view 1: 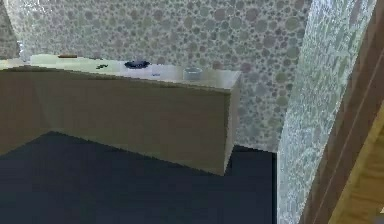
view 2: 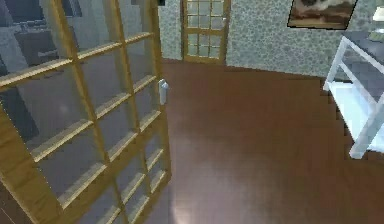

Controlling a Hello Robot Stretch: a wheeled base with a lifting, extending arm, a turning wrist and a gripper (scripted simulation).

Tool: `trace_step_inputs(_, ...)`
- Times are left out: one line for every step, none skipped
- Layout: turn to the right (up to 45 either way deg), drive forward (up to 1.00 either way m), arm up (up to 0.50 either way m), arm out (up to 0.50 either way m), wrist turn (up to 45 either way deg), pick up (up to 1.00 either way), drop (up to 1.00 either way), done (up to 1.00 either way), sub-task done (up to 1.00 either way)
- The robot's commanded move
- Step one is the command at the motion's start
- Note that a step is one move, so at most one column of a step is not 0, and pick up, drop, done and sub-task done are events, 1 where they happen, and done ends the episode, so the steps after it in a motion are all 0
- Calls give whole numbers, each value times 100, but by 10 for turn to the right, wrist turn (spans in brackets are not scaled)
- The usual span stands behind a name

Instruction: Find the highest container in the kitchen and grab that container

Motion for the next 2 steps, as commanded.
trace_step_inputs(0,100,0,0,0,0,0,0,0)
trace_step_inputs(-450,0,0,0,0,0,0,0,0)
